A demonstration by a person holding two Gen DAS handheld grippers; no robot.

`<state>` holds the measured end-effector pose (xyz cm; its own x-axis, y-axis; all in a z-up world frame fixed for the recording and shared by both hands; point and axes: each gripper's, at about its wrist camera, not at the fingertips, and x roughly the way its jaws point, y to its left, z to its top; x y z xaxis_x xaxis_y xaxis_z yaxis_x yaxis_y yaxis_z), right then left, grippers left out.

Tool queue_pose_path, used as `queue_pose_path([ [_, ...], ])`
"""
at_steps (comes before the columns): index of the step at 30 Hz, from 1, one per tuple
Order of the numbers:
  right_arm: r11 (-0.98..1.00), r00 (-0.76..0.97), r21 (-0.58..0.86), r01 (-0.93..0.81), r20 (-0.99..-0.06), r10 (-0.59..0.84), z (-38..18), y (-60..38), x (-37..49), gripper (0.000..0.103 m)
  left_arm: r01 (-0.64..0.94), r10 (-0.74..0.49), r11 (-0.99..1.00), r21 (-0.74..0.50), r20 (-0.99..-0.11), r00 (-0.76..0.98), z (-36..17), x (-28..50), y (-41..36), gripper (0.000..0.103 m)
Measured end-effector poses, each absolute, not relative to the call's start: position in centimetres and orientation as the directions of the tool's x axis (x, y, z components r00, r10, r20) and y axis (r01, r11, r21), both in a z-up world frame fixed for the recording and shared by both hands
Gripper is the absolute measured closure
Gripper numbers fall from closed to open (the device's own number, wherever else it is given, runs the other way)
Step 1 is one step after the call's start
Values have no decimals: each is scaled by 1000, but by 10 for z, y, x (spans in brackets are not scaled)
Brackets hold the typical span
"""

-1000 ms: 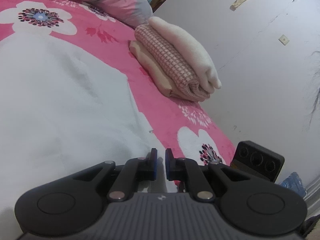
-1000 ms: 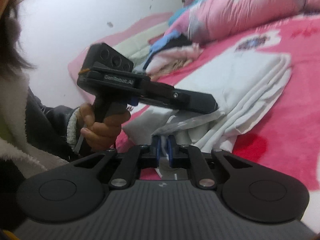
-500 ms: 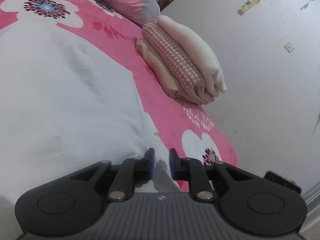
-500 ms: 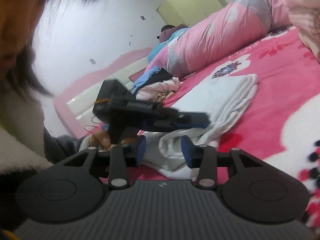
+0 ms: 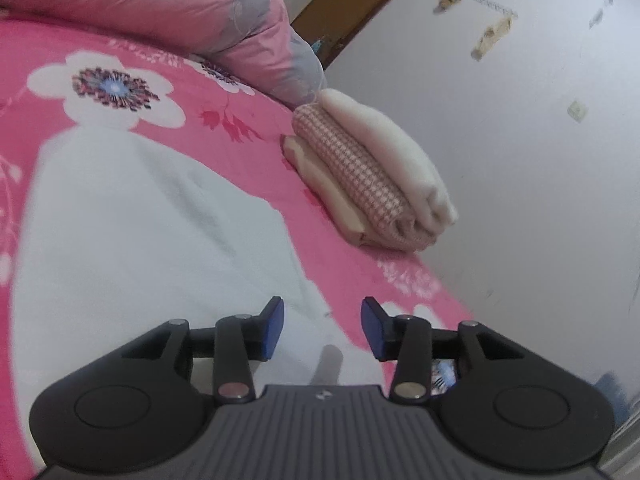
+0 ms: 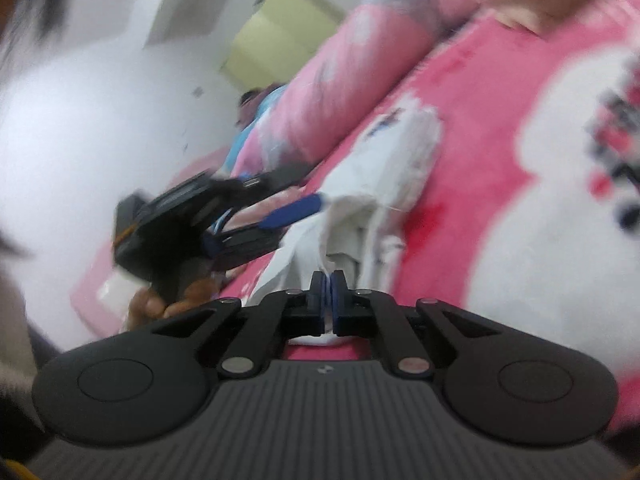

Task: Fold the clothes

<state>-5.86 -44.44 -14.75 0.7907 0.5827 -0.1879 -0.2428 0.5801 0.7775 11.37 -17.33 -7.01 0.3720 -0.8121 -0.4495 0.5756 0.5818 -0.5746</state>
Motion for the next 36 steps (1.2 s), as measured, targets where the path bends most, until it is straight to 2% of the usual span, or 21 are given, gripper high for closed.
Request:
queue_pose_path([
  [3, 571, 801, 796, -202, -201, 564, -152, -445, -58, 102, 630, -778, 613, -477, -502, 377, -69, 103, -183, 57],
  [6, 598, 807, 780, -184, -227, 545, -150, -441, -58, 102, 700, -732, 634, -329, -547, 406, -70, 88, -196, 51],
  [9, 647, 817, 744, -165, -265, 513, -146, -439, -59, 101, 742, -655, 656, -136, -591, 471, -79, 72, -213, 51],
  [11, 706, 845, 688, -170, -267, 463, -135, -436, -67, 99, 751, -638, 656, -78, -590, 495, -83, 66, -218, 49],
  [14, 781, 889, 588, -210, -217, 402, -114, -436, -76, 98, 754, -638, 653, -63, -582, 504, -87, 64, -219, 46],
  [16, 803, 895, 542, -250, -186, 404, -106, -433, -73, 98, 754, -644, 653, -72, -577, 503, -89, 66, -217, 45],
  [18, 815, 882, 505, -283, -196, 428, -106, -429, -65, 98, 751, -653, 653, -93, -570, 498, -89, 68, -215, 45],
  [20, 838, 862, 456, -300, -247, 443, -111, -421, -54, 98, 747, -666, 654, -119, -559, 494, -87, 69, -211, 44],
  [23, 893, 829, 354, -277, -383, 409, -126, -407, -41, 100, 750, -694, 645, -146, -523, 494, -82, 66, -203, 41],
  [24, 897, 826, 339, -284, -390, 408, -125, -406, -38, 100, 755, -696, 641, -134, -515, 500, -80, 62, -203, 40],
  [29, 894, 827, 293, -340, -359, 432, -109, -405, -23, 98, 777, -659, 629, -13, -538, 525, -90, 47, -210, 38],
  [36, 882, 825, 226, -414, -316, 468, -86, -405, -3, 98, 779, -654, 628, 10, -535, 534, -98, 44, -213, 36],
])
